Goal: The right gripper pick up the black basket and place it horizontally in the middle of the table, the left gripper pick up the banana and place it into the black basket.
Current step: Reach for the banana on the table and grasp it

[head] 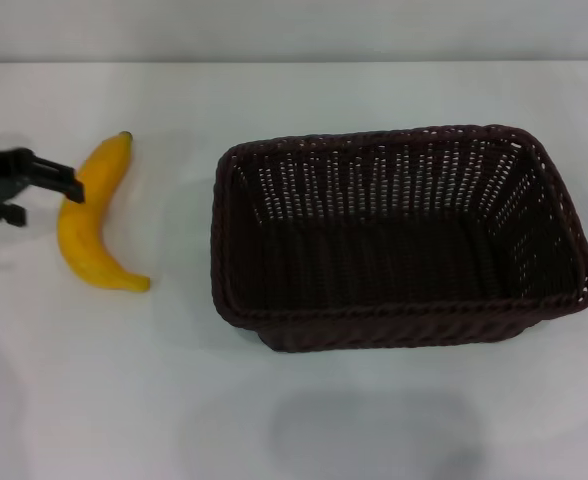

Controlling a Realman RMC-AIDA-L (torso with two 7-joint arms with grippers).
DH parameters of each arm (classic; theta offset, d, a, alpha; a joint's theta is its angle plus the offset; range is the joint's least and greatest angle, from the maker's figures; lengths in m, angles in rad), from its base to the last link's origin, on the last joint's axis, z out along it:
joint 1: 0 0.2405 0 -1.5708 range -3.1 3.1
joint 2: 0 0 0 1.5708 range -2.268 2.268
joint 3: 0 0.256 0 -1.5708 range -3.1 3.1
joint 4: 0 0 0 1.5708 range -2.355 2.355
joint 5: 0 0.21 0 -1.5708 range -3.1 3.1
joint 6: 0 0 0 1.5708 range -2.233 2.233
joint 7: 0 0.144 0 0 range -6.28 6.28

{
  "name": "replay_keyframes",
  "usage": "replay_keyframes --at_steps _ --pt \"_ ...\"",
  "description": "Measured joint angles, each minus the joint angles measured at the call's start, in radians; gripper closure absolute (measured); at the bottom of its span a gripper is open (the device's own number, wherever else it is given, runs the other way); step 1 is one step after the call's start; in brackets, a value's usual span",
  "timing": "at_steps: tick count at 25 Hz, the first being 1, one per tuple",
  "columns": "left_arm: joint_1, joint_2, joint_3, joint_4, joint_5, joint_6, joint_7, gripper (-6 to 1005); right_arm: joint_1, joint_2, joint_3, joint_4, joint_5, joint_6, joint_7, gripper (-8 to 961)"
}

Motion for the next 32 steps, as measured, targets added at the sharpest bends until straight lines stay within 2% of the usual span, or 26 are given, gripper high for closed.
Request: replay_keyframes --at_steps 4,13,18,32 --pt "-0.014 -0.021 0.001 -0.034 0.016 0.017 0.001 123 0.000 0.000 0.001 0.001 0.000 0.000 0.000 130" --pt "-0.039 -0.032 0.059 -0.097 0.081 0.067 -0.054 132 -0.005 0.000 0.005 0.001 0.000 0.003 -0.001 131" --pt "-0.059 -0.049 0.076 -0.120 0.113 0.116 -0.069 137 -0.006 0.000 0.002 0.004 0.000 -0.001 -0.001 131" --pt "-0.104 -0.050 0.079 -0.164 0.170 0.124 -0.080 150 -0.006 -0.001 0.007 0.012 -0.001 -0.024 -0.001 133"
